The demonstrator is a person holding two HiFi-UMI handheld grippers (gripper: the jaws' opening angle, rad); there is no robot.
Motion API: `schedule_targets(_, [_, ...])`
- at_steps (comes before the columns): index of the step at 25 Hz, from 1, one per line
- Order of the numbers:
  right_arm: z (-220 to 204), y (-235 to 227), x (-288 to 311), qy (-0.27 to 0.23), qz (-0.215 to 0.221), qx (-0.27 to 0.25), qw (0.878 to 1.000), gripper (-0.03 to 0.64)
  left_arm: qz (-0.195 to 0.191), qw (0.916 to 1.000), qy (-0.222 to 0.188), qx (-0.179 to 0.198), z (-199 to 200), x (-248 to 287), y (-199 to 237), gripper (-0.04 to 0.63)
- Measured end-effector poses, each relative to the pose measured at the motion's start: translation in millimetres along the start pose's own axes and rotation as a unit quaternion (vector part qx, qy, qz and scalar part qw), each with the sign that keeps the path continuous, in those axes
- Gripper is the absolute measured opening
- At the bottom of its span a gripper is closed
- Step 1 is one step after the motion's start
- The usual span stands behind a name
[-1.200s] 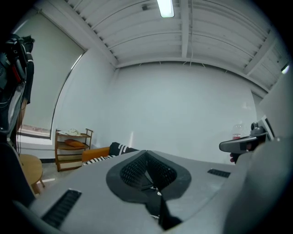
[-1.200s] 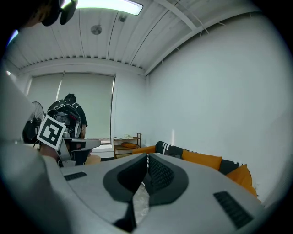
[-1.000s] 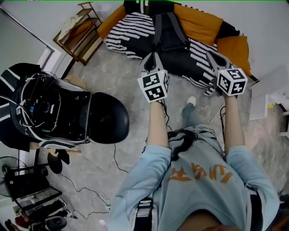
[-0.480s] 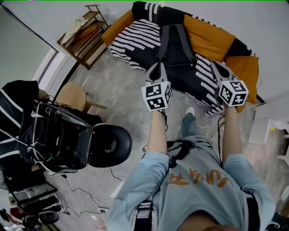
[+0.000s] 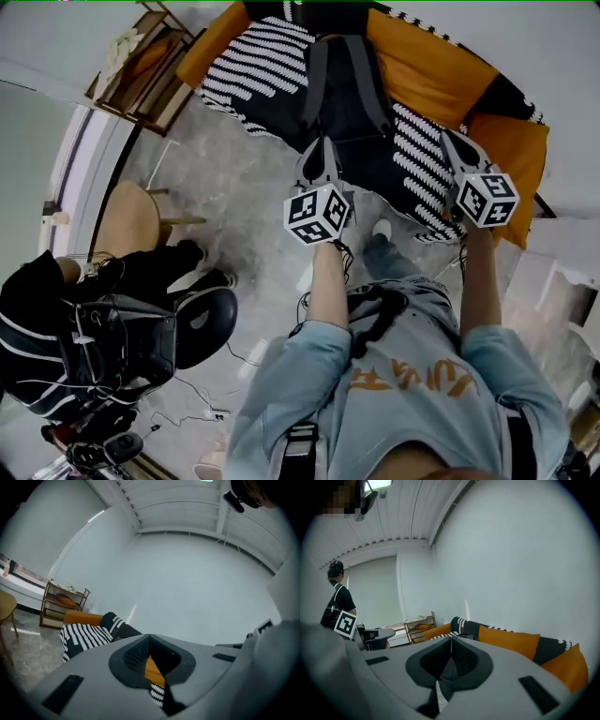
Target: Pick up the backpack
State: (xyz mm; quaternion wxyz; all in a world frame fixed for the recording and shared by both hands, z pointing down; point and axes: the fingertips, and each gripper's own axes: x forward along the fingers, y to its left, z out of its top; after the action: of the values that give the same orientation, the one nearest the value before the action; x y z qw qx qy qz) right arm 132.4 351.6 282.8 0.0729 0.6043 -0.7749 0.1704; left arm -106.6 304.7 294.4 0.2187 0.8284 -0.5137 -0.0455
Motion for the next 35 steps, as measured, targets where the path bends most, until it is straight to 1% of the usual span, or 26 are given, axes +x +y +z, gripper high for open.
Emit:
schedule_targets(2, [4.9, -27.5, 19.0, 0.002, -0.001, 0.014, 1.000, 0.030, 0.009, 0.9995, 0.024, 0.018, -7.8, 31.4, -5.0, 0.021])
schedule_targets(5, [14.5, -49.0, 51.4, 0.003, 0.011, 0.026, 1.000, 0.030, 0.022, 0.9980, 0.048, 0.034, -8.4, 68.9, -6.9, 0.021])
schedule_targets(9, [24.4, -61.3, 85.5, -0.010, 0.028, 0.055, 0.998, 0.031, 0.027, 0.9939, 0.080, 0.071, -5.1, 94.0, -10.5, 0.021])
schedule_targets(13, [29.4, -59.0, 113.4, -0.014, 0.061, 0.057, 0.996, 0.031, 0.040, 0.9923, 0.088, 0.078, -4.3, 110.4, -4.7, 0.021])
schedule_targets(16, [31.0, -55.1, 127.1, -0.015, 0.079, 0.057, 0.995, 0.031, 0.052, 0.9925, 0.087, 0.068, -3.5, 119.6, 5.3, 0.021])
schedule_targets(20, [36.8, -59.4, 145.0, -0.009, 0.083, 0.051, 0.995, 0.031, 0.051, 0.9934, 0.088, 0.052, -2.9, 146.0, 14.2, 0.021])
schedule_targets(22, [38.4, -69.9, 154.7, -0.003, 0.074, 0.049, 0.996, 0.031, 0.047, 0.9932, 0.094, 0.050, -6.0, 165.7, 16.0, 0.021])
schedule_targets(25, [42.1, -97.7, 169.5, 0.000, 0.050, 0.055, 0.997, 0.031, 0.035, 0.9925, 0.105, 0.052, -13.6, 199.8, 17.7, 0.021])
schedule_targets(29, [48.0, -121.6, 203.0, 0.008, 0.031, 0.066, 0.997, 0.031, 0.030, 0.9914, 0.121, 0.039, -17.3, 243.5, 34.1, 0.022])
schedule_targets(32, [42.4, -123.0, 241.4, 0.031, 0.036, 0.068, 0.997, 0.031, 0.034, 0.9895, 0.139, 0.024, -23.9, 273.2, 56.6, 0.023])
schedule_targets(35, [27.5, -118.0, 281.2, 0.066, 0.045, 0.074, 0.994, 0.031, 0.048, 0.9851, 0.165, 0.007, -36.7, 294.7, 85.6, 0.021])
